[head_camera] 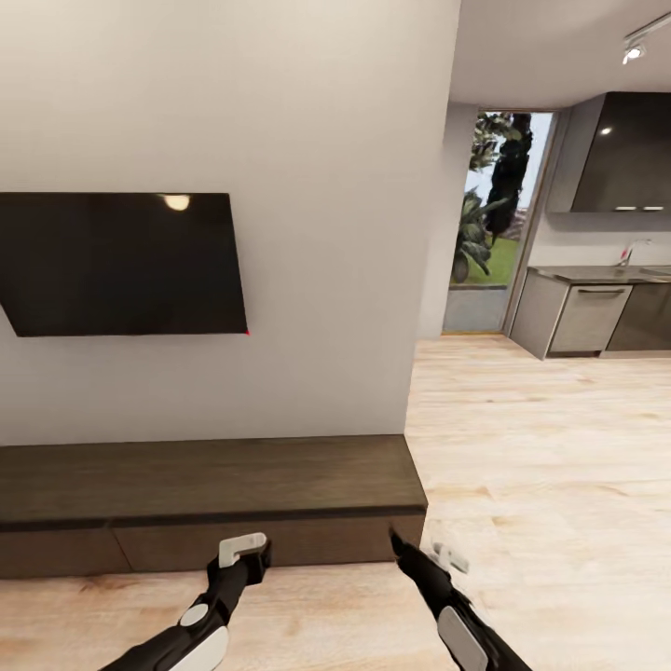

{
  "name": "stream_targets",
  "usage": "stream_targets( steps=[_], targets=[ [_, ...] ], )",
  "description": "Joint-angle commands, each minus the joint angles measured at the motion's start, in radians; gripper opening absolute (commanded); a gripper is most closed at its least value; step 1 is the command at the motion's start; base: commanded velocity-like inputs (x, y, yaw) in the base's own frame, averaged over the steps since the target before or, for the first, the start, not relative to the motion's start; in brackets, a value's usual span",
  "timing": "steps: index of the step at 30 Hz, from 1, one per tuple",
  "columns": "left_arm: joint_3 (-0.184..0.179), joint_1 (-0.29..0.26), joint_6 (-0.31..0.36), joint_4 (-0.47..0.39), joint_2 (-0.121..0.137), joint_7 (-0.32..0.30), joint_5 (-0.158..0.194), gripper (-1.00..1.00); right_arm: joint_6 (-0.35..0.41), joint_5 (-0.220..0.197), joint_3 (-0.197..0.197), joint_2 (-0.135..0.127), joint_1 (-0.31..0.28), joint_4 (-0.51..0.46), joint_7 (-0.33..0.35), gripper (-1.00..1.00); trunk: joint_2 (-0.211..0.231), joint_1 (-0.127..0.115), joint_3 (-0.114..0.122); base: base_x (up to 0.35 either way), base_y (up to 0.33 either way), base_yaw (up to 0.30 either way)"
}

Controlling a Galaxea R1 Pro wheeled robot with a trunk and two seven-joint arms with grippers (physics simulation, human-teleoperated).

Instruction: Place each of the two pumpkins and all three candles from the living room inside a cabinet in the living room (use any cabinet), then make sure every cabinet is closed, and position the cauldron so it is next to a table in the living room.

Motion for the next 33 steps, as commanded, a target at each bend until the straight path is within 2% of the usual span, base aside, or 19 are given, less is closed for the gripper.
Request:
stream_targets(
  steps=[1,5,6,7,11,12,16,17,19,21,23,25,33],
  targets=[
    [-0.008,0.001,-0.002,-0.02,0.012,0.007,0.013,1.0,-0.002,-0.023,-0.001,-0.001,-0.001,0.013,0.012,1.0,-0.001,0.0,-0.001,0.0,0.0,0.0],
    [-0.007,0.012,0.042,-0.086,0.04,0.009,0.034,1.0,0.034,-0.105,-0.018,-0.003,-0.002,0.045,0.074,1.0,-0.001,0.0,-0.001,0.0,0.0,0.0],
    [-0.007,0.018,0.058,-0.115,0.054,0.009,0.04,1.0,0.06,-0.134,-0.021,-0.005,-0.002,0.051,0.11,1.0,-0.001,0.0,-0.001,0.0,0.0,0.0],
    [-0.007,0.022,0.065,-0.13,0.062,0.009,0.042,1.0,0.073,-0.145,-0.023,-0.006,-0.002,0.054,0.127,1.0,-0.001,0.0,-0.001,0.0,0.0,0.0],
    [-0.007,0.05,0.105,-0.217,0.098,0.009,0.047,1.0,0.106,-0.172,-0.026,-0.01,-0.002,0.059,0.175,1.0,-0.001,0.0,-0.001,0.0,0.0,0.0],
    [-0.006,0.07,0.134,-0.273,0.124,0.007,0.048,1.0,0.115,-0.179,-0.027,-0.011,-0.002,0.06,0.187,1.0,-0.001,0.0,-0.001,0.0,0.0,0.0],
    [-0.006,0.107,0.183,-0.392,0.177,0.005,0.049,1.0,0.124,-0.188,-0.029,-0.012,-0.002,0.061,0.201,1.0,-0.001,0.0,-0.001,0.0,0.0,0.0],
    [-0.006,0.126,0.199,-0.445,0.198,0.005,0.05,1.0,0.127,-0.19,-0.029,-0.013,-0.002,0.061,0.207,1.0,-0.001,0.0,-0.001,0.0,0.0,0.0],
    [-0.005,0.147,0.212,-0.494,0.212,0.004,0.05,1.0,0.128,-0.194,-0.033,-0.014,-0.002,0.06,0.219,1.0,-0.001,0.0,-0.001,0.0,0.0,0.0],
    [-0.003,0.187,0.232,-0.576,0.237,0.004,0.051,1.0,0.131,-0.225,-0.071,-0.016,-0.002,0.061,0.249,1.0,-0.001,0.0,-0.001,0.0,0.0,0.0],
    [-0.002,0.204,0.239,-0.612,0.251,0.004,0.052,1.0,0.134,-0.257,-0.1,-0.017,-0.004,0.062,0.266,1.0,-0.001,0.0,-0.001,0.0,0.0,0.0],
    [-0.001,0.213,0.243,-0.634,0.262,0.004,0.052,1.0,0.135,-0.276,-0.113,-0.017,-0.004,0.063,0.279,1.0,-0.001,0.0,-0.001,0.048,0.011,0.0],
    [-0.001,0.222,0.246,-0.658,0.276,-0.014,0.051,1.0,0.136,-0.295,-0.129,-0.016,-0.006,0.119,0.286,1.0,-0.001,0.0,-0.001,0.148,0.054,0.0]
  ],
)
